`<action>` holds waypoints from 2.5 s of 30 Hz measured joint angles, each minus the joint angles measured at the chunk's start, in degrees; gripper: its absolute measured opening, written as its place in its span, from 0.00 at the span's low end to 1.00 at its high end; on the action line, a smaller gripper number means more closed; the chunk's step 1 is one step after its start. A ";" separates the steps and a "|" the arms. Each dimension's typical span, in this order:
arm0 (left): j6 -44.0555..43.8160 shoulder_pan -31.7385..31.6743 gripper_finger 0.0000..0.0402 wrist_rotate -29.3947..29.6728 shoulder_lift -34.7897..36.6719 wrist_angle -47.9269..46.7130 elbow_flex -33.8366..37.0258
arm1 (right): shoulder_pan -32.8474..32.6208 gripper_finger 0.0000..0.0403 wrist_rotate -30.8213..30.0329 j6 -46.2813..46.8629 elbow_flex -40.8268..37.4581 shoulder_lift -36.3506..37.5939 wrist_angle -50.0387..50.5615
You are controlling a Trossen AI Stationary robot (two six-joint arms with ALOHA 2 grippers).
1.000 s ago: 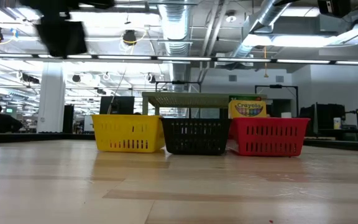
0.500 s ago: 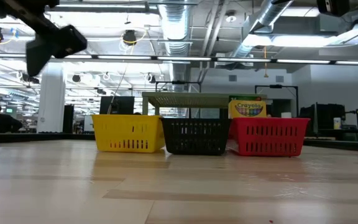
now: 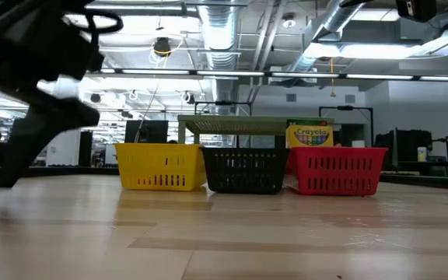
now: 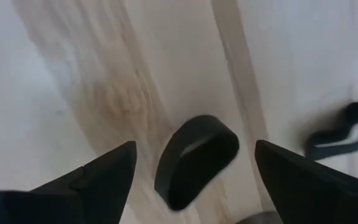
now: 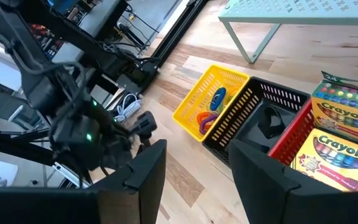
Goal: Pick & Place Office Desk Supplies
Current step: Put the black rubber band into the black bin
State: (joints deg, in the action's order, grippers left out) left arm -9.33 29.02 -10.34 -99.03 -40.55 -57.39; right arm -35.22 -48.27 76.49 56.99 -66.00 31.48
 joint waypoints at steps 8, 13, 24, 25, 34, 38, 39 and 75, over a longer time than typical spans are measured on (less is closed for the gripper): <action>-7.98 1.83 0.69 4.93 -3.11 1.30 -0.31 | 0.00 0.43 0.17 0.02 0.02 0.00 -0.02; -12.40 1.47 0.44 8.31 -1.99 1.27 0.07 | 0.00 0.43 0.20 0.02 0.01 0.00 -0.02; -15.24 0.92 0.01 5.60 -0.60 1.55 0.07 | 0.00 0.43 0.37 0.02 0.02 0.00 -0.23; -15.51 0.76 0.01 5.53 0.15 1.95 0.07 | 0.00 0.43 0.37 0.02 0.02 0.00 -0.25; -19.07 -4.59 0.01 7.34 11.71 10.34 0.07 | 0.00 0.43 0.42 0.02 0.02 0.00 -0.44; -19.97 -8.20 0.00 8.56 15.55 18.88 0.05 | 0.00 0.43 0.39 -0.10 0.02 0.00 -0.43; -20.05 -9.04 0.00 9.61 15.95 21.66 0.00 | 0.00 0.43 0.37 -0.18 0.02 0.00 -0.36; -16.54 -27.33 0.06 21.89 -5.80 33.12 -7.43 | 1.27 0.43 0.15 0.02 0.02 -0.02 -0.63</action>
State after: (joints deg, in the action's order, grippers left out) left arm -25.87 1.69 11.55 -104.84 -7.42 -64.82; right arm -33.95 -48.12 76.51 57.01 -66.02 30.85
